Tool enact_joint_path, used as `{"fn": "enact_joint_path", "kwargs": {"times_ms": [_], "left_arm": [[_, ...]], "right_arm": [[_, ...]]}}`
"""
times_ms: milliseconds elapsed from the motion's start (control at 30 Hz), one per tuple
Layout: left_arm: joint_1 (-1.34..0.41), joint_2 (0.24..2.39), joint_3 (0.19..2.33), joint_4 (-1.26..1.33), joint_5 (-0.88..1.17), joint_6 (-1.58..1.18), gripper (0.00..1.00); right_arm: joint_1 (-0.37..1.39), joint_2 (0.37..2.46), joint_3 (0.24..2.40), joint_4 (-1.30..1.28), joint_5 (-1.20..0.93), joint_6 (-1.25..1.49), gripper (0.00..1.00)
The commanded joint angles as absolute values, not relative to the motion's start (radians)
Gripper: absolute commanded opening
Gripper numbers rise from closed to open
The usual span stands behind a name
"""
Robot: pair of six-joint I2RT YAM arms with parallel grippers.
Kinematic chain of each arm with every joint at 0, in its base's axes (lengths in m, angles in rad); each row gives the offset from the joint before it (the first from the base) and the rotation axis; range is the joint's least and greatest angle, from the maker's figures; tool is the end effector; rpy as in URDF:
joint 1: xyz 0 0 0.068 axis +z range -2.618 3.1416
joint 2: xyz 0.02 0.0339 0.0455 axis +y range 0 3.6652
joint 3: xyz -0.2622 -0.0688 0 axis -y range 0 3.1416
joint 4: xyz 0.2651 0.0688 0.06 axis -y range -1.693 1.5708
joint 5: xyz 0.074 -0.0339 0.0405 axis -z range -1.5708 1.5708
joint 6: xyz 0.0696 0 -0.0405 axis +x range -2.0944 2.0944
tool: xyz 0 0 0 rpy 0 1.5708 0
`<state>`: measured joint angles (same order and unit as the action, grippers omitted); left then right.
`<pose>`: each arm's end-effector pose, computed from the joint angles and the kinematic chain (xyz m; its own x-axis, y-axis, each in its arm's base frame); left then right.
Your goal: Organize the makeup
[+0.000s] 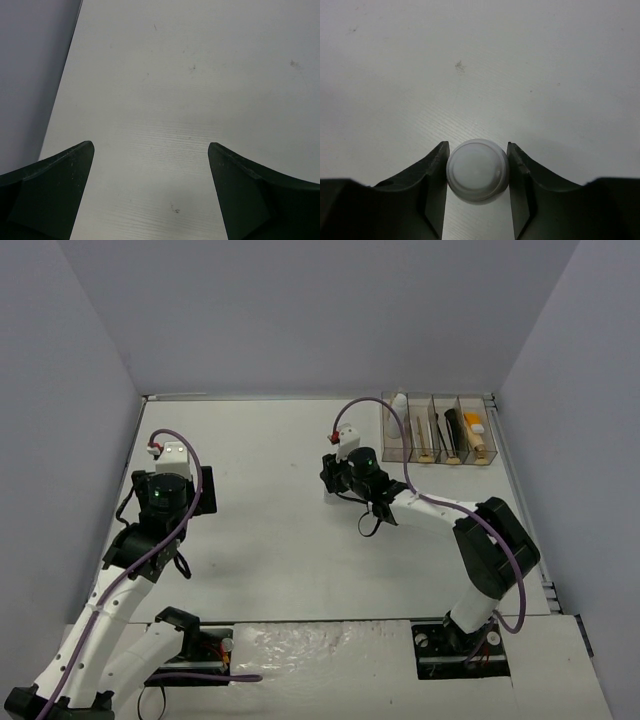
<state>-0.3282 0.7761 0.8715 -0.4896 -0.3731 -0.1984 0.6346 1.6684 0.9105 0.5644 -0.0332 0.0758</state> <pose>0.2157 -0.0466 0.3288 -0.3528 -0.0738 -0.9328 -0.0897 0.9950 -0.0447 0.3370 0.2510 0.2082 -0.2013 -0.0542 -0.9780 -0.6053 0.7919 0.0807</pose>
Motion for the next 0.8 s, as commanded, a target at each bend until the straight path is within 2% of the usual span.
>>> {"fn": "enact_joint_path", "kwargs": {"times_ms": [0, 233, 400, 767], "left_arm": [[-0.312, 0.781, 0.902, -0.451, -0.349, -0.21, 0.97], [-0.294, 0.781, 0.904, -0.449, -0.327, -0.215, 0.97], [-0.28, 0.782, 0.904, -0.449, -0.314, -0.22, 0.97], [-0.241, 0.802, 0.906, -0.446, -0.254, -0.234, 0.97]], "right_arm": [[0.627, 1.612, 0.947, 0.636, -0.016, 0.038, 0.0], [0.536, 1.517, 1.049, 0.524, 0.038, -0.034, 0.0], [0.393, 1.503, 1.174, 0.445, 0.079, -0.045, 0.0], [0.211, 1.651, 1.35, 0.433, 0.083, 0.021, 0.0]]}}
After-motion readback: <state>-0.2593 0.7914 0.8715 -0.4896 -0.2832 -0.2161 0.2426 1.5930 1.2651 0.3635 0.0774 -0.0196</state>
